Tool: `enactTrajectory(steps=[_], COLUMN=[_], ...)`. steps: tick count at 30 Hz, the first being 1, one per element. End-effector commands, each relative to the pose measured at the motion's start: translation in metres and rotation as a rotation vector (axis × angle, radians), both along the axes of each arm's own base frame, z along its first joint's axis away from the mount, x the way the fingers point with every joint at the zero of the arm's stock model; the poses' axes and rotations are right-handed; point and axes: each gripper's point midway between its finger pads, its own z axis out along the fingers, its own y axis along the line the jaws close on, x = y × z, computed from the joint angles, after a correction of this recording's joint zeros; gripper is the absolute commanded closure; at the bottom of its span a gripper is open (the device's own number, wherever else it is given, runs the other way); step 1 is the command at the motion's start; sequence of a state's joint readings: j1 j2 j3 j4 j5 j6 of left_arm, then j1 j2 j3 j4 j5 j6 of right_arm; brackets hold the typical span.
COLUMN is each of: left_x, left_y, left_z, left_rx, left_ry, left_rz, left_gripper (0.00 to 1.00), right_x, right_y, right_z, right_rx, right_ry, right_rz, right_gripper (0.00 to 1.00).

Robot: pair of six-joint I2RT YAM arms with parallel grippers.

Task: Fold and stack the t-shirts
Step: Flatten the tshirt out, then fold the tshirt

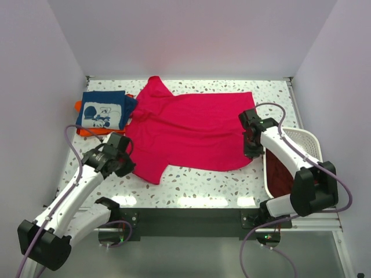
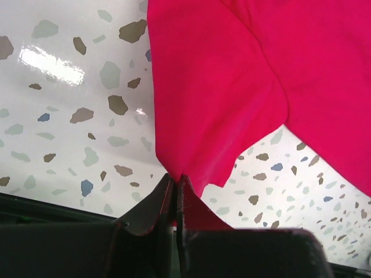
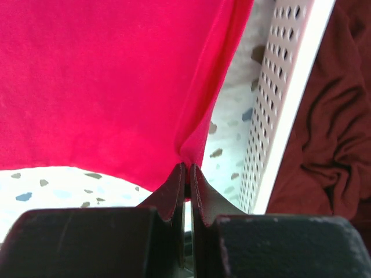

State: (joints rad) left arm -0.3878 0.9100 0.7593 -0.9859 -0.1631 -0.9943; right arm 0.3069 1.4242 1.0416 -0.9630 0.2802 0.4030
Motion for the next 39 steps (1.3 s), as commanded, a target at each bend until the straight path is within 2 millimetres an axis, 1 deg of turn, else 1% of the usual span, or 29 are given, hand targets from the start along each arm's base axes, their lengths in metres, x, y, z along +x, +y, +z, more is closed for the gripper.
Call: enactTrajectory(steps=[1, 3, 4, 11, 15, 17, 19, 21, 24, 27, 29, 30, 33, 34, 37, 38, 39], left_x=[-0.012, -0.016, -0.017, -0.029, -0.043, -0.052, -0.057, -0.058, -0.055, -0.040, -0.021, -0.014, 0.013, 0.019, 0.045, 0.052, 0.059], left_y=[0.000, 0.002, 0.001, 0.003, 0.008, 0.011, 0.011, 0.010, 0.010, 0.006, 0.001, 0.002, -0.004, -0.006, -0.014, -0.013, -0.014], left_z=[0.018, 0.023, 0.028, 0.047, 0.046, 0.041, 0.040, 0.043, 0.046, 0.050, 0.057, 0.058, 0.063, 0.064, 0.066, 0.068, 0.064], left_rx=[-0.021, -0.026, -0.035, -0.061, -0.061, -0.058, -0.065, -0.077, -0.074, -0.058, -0.045, -0.027, 0.021, 0.025, 0.046, 0.066, 0.082], left_ry=[-0.002, -0.001, -0.016, -0.023, 0.003, 0.026, 0.034, 0.029, 0.023, 0.005, -0.025, -0.033, -0.028, -0.032, -0.051, -0.062, -0.047], left_rz=[-0.009, -0.001, -0.003, 0.005, 0.018, 0.029, 0.033, 0.037, 0.038, 0.012, -0.017, -0.021, -0.056, -0.069, -0.103, -0.110, -0.118], left_gripper=[1.00, 1.00, 1.00, 1.00, 1.00, 1.00, 1.00, 1.00, 1.00, 1.00, 1.00, 1.00, 1.00, 1.00, 1.00, 1.00, 1.00], right_x=[-0.024, -0.029, -0.034, -0.050, -0.060, -0.064, -0.066, -0.069, -0.068, -0.064, -0.059, -0.056, -0.040, -0.036, -0.018, -0.010, -0.004], right_y=[-0.011, -0.012, -0.013, -0.014, -0.013, -0.014, -0.013, -0.014, -0.014, -0.012, -0.010, -0.010, -0.008, -0.008, -0.003, -0.002, -0.003], right_z=[0.009, 0.011, 0.013, 0.021, 0.021, 0.021, 0.021, 0.020, 0.019, 0.016, 0.013, 0.013, 0.009, 0.009, 0.009, 0.007, 0.006], right_rx=[-0.034, -0.032, -0.028, -0.014, 0.004, 0.002, 0.009, 0.006, 0.005, 0.004, 0.006, 0.003, -0.011, -0.012, 0.001, 0.000, 0.002], right_ry=[0.032, 0.038, 0.045, 0.067, 0.087, 0.089, 0.087, 0.096, 0.100, 0.103, 0.110, 0.108, 0.108, 0.106, 0.083, 0.088, 0.082], right_rz=[-0.028, -0.032, -0.034, -0.047, -0.054, -0.056, -0.062, -0.065, -0.070, -0.069, -0.065, -0.061, -0.063, -0.065, -0.066, -0.067, -0.073], right_gripper=[1.00, 1.00, 1.00, 1.00, 1.00, 1.00, 1.00, 1.00, 1.00, 1.00, 1.00, 1.00, 1.00, 1.00, 1.00, 1.00, 1.00])
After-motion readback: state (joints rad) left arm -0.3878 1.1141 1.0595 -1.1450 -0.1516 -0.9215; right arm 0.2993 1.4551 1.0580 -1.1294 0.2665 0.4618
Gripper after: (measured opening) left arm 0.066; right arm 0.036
